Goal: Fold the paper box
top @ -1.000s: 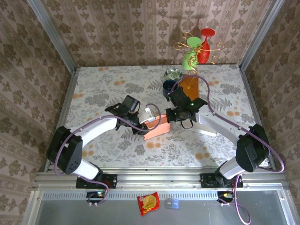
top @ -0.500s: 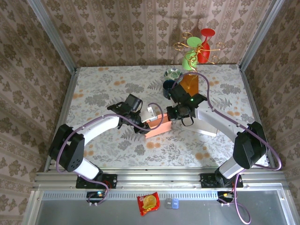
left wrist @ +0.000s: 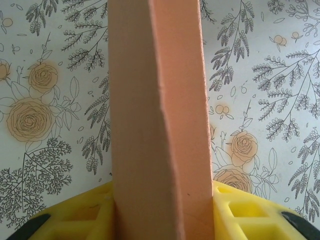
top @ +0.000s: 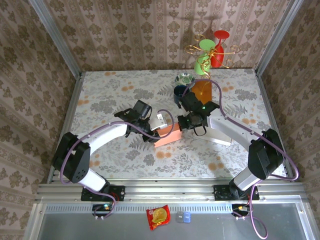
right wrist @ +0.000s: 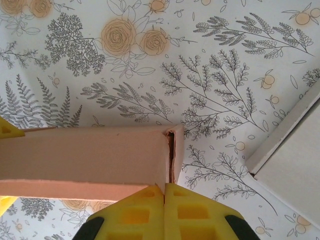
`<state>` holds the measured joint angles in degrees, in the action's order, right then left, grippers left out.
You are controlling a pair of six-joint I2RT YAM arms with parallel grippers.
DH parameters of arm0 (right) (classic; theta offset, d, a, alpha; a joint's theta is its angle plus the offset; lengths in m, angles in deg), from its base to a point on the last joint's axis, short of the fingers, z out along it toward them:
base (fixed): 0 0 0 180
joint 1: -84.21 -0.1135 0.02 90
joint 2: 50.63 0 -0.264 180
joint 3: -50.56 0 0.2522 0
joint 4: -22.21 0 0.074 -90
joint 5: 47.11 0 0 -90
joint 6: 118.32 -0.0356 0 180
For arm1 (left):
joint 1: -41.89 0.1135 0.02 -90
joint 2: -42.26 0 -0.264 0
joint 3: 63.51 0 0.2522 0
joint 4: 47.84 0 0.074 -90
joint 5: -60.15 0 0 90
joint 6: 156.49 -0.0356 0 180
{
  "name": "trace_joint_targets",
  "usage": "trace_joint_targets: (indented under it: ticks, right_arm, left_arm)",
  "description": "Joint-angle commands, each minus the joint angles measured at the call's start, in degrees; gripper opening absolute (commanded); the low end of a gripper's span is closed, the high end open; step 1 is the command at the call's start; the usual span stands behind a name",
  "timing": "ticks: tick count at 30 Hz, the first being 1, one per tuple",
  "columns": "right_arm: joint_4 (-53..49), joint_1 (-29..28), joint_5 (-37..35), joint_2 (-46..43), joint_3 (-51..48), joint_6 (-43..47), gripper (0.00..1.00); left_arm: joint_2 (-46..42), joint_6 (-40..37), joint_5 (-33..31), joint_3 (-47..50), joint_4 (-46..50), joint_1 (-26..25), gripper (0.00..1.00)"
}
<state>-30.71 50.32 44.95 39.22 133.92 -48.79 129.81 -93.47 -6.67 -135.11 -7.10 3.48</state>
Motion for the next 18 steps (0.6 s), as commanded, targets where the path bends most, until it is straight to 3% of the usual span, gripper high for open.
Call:
trace_joint_targets:
  ticks: [1,7,18]
  right_arm:
    - [0.6,-0.1,-1.5,-2.2,-3.0,0.7,0.00]
    - [1.9,-0.4,-3.3,-4.0,-3.7,-1.4,0.00]
    - [-2.0,-1.3,-6.5,-3.3,0.2,-9.2,0.00]
  left_arm:
    - [0.2,2.8,-2.0,-0.7,-0.3,1.7,0.40]
    - [-1.7,5.2,-2.1,0.0,-1.5,1.9,0.50]
    - [-15.2,14.8,-5.2,6.9,-6.3,2.2,0.63]
